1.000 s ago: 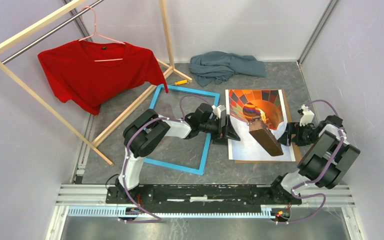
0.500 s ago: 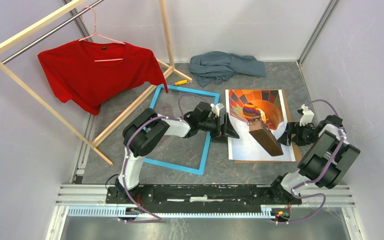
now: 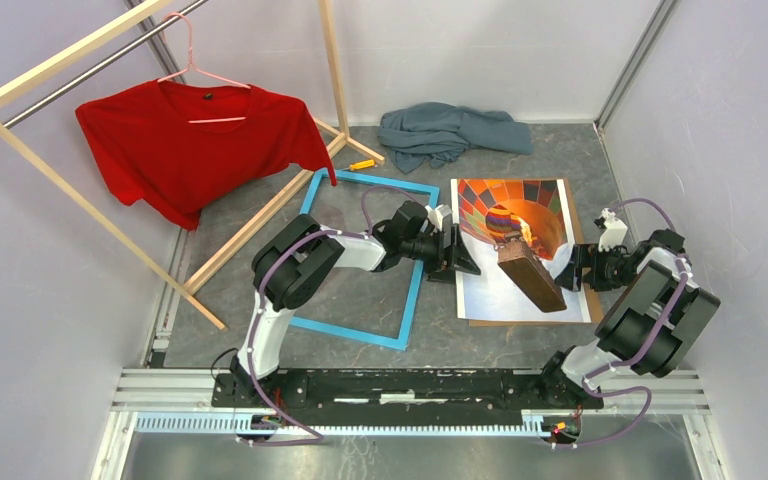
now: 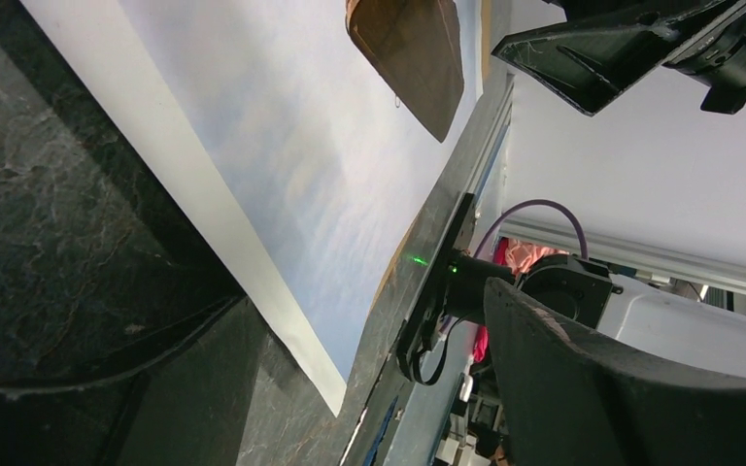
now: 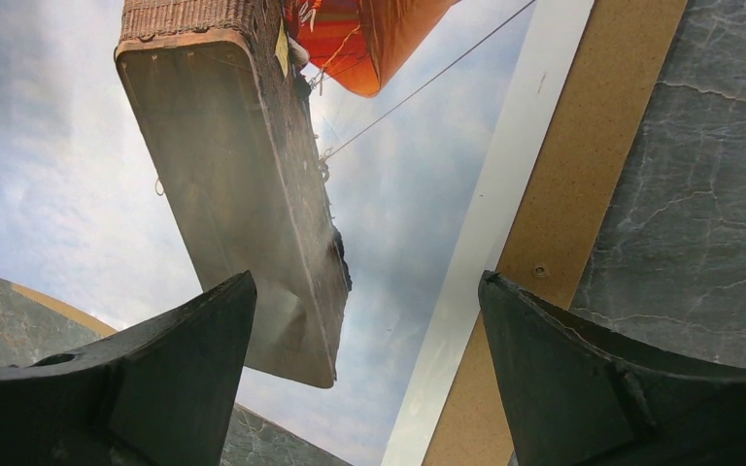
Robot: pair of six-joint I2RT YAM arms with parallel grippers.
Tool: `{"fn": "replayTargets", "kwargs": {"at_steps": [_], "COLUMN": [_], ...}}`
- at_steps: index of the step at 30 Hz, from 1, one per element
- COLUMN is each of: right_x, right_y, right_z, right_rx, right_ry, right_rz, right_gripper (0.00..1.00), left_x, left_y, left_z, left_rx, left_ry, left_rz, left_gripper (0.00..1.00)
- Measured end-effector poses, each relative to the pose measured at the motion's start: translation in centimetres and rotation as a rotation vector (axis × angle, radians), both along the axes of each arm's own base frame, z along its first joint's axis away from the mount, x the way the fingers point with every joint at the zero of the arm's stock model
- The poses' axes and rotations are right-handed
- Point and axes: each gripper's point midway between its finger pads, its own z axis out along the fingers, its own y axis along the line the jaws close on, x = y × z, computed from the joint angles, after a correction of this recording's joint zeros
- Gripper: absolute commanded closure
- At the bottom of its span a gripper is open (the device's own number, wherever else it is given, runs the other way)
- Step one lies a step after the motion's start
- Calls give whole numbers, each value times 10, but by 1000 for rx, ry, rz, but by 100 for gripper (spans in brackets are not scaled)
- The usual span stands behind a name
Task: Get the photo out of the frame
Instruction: Move the photo to the photo frame.
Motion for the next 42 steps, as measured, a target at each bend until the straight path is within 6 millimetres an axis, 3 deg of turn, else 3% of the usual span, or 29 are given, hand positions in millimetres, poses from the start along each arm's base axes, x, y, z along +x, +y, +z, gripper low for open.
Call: {"fn": "replayTargets", "kwargs": {"at_steps": [5,14,22,27,36,42], "right_x": [0,0,0,0,0,1], "right_y": [0,1,1,1,2,2], "right_z": [0,0,0,0,1,1], "right_rx": [-1,0,1,1,6,6], "right_ry": [0,0,0,-1,1,5], "right_rz": [0,5,5,5,8,-3], "right_gripper": [9,9,9,6,2,2], "left_x": [2,4,4,5,8,11], "left_y": [1,2,3,3,5,7], "left_z": [0,0,-1,-2,-5,6], "left_rx": [2,1,9,24,60,70], "left_ry": [0,-2,1,3,-43,-95], "left_rz": [3,6,7,9,-7,-12], "left_gripper": [34,56,91,96,96,94]}}
